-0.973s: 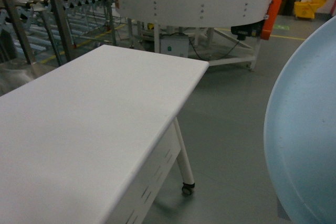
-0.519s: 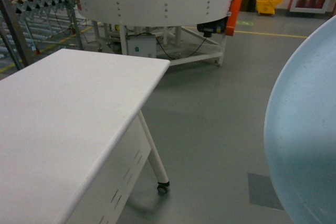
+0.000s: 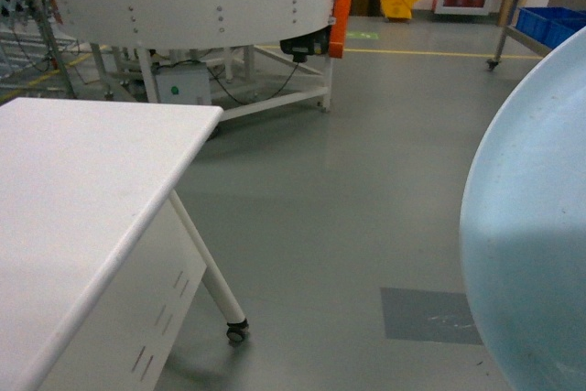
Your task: Place blue tray on left shelf second layer neatly
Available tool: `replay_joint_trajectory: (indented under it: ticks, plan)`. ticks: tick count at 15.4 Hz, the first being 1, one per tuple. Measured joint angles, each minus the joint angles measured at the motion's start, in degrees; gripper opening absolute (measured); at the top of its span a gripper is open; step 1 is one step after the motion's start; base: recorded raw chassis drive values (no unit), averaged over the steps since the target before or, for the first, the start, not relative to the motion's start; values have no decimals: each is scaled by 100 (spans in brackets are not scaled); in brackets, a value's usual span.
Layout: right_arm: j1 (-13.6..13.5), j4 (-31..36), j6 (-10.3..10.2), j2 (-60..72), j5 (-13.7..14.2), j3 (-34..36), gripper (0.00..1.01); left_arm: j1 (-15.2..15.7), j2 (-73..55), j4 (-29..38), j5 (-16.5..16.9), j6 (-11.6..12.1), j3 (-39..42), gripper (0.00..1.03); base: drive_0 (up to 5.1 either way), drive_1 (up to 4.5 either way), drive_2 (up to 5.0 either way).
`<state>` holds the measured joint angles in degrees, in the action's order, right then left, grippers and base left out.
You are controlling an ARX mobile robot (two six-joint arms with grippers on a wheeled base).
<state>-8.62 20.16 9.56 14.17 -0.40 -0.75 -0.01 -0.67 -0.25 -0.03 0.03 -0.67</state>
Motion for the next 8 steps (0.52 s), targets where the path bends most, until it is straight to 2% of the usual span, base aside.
replay_joint_trajectory:
  ticks: [8]
  plan:
    - [0, 0, 0, 0, 0, 0, 2, 0, 0, 0, 0, 0, 0, 98, -149, -149, -149]
